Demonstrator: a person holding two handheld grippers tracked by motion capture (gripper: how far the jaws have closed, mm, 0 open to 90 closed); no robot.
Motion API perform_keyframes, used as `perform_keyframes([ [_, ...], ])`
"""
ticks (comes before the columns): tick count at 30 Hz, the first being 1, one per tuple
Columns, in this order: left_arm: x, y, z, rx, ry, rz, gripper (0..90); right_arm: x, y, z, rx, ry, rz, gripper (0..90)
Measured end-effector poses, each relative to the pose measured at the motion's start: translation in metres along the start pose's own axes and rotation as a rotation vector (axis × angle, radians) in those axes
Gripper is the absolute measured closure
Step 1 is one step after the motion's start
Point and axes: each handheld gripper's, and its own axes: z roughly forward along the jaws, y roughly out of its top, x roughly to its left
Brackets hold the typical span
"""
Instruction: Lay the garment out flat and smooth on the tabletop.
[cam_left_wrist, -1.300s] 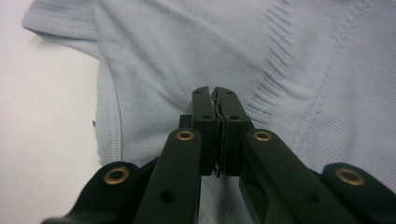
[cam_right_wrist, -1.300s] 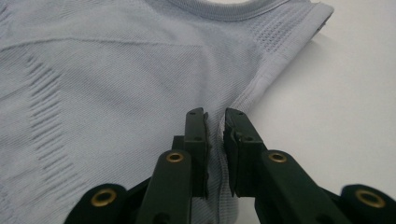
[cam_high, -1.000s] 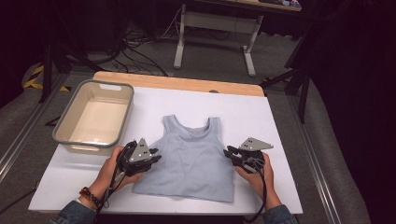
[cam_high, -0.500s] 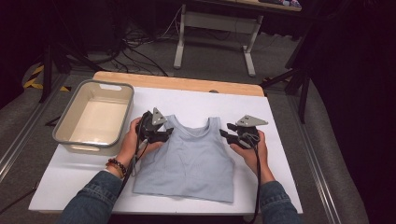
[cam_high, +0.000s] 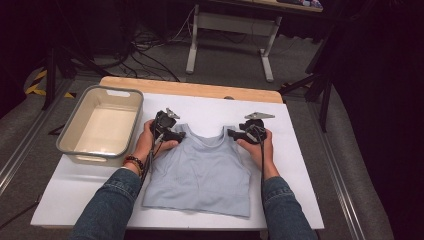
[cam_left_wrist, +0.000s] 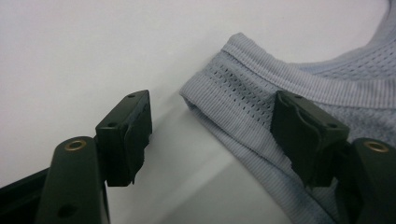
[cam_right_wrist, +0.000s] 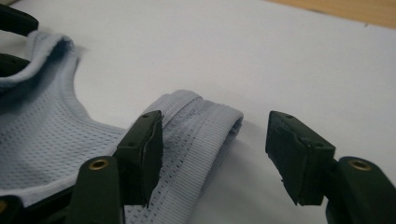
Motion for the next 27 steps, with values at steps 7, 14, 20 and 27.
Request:
perform_keyframes([
  [7, -0.002, 0.004, -0.002, 0.018, -0.077, 0.044, 57.2, 0.001, -0.004, 0.014, 0.065, -0.004, 0.015, 50.9],
  [14, -0.007, 0.006, -0.006, -0.003, -0.039, 0.080, 86.8, 0.008, -0.002, 0.010, 0.084, 0.007, -0.038, 82.5],
  [20, -0.008, 0.014, -0.027, -0.091, 0.005, 0.090, 87.5, 0.009, 0.005, -0.011, -0.016, 0.020, -0.032, 84.6],
  [27, -0.018, 0.030, -0.062, -0.205, 0.035, 0.112, 87.6, 0.018, 0.021, -0.042, -0.124, 0.019, -0.077, 88.1],
])
